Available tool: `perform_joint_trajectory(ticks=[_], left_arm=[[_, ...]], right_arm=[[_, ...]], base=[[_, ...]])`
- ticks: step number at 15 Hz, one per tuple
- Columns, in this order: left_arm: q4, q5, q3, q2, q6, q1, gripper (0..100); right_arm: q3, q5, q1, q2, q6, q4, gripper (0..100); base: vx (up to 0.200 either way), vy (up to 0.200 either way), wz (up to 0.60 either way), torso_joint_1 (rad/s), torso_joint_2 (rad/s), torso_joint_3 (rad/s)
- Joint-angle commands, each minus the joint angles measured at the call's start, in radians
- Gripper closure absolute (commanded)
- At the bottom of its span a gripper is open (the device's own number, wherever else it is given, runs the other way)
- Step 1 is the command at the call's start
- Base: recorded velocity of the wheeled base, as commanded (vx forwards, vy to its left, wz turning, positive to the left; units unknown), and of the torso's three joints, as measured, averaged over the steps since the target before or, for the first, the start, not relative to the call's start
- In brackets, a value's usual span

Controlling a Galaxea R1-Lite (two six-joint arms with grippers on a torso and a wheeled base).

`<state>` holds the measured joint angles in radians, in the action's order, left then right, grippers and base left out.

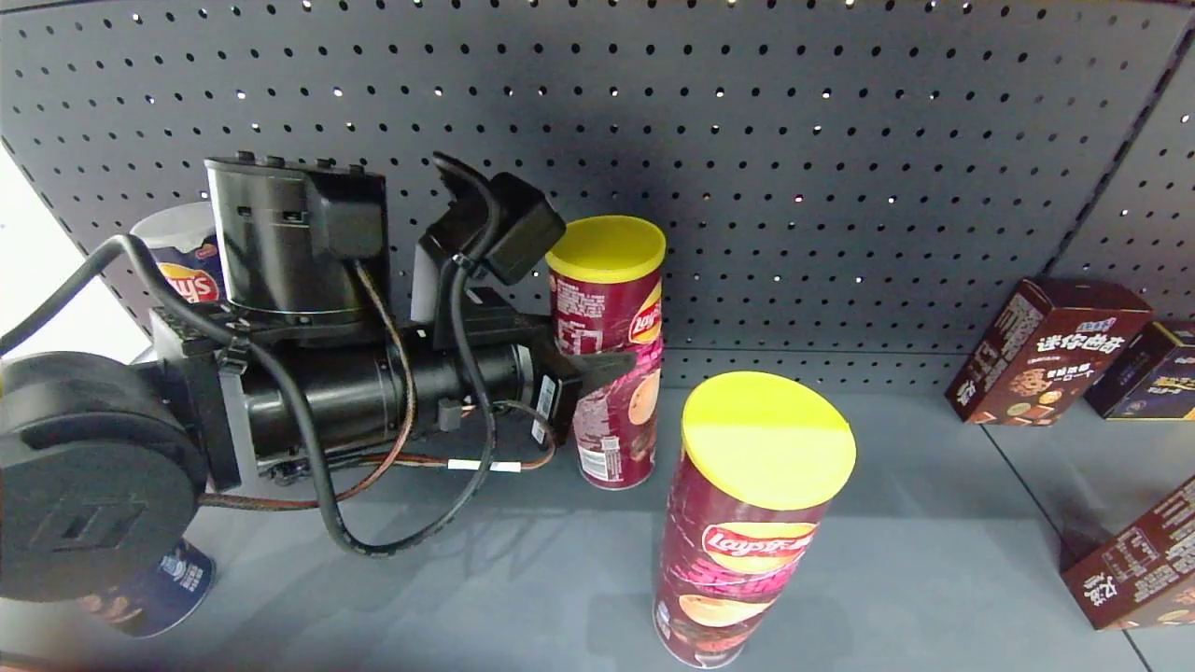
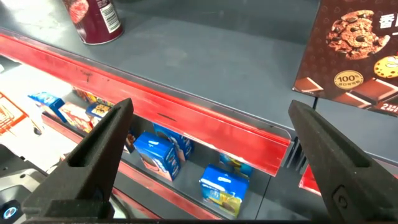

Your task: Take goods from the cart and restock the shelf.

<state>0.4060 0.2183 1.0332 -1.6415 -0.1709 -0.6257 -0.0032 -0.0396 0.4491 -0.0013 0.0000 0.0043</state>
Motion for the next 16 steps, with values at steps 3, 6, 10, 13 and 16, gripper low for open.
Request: perform_joint_trajectory(ticks=[3,6,10,13,16], left_arm=[[0.001,0.003,0.045,-0.066,-0.053,-0.003,100],[0.002,0.003,0.070,-0.098,-0.055,-0.003,100],[0.002,0.003,0.107,-0.127,-0.056,-0.009,100],[0.005,0.003,0.108,-0.139,-0.056,-0.009,100],[0.005,0.003,0.116,-0.150,-0.058,-0.009,100]], right_arm=[[0.000,0.000,0.000,0.001,0.000,0.000,0],[0.000,0.000,0.000,0.001,0.000,0.000,0],[0.000,0.000,0.000,0.001,0.000,0.000,0],[0.000,0.000,0.000,0.001,0.000,0.000,0],[0.000,0.000,0.000,0.001,0.000,0.000,0]], base=[[0.000,0.000,0.00,0.000,0.00,0.000],[0.000,0.000,0.00,0.000,0.00,0.000],[0.000,0.000,0.00,0.000,0.00,0.000],[0.000,0.000,0.00,0.000,0.00,0.000],[0.000,0.000,0.00,0.000,0.00,0.000]])
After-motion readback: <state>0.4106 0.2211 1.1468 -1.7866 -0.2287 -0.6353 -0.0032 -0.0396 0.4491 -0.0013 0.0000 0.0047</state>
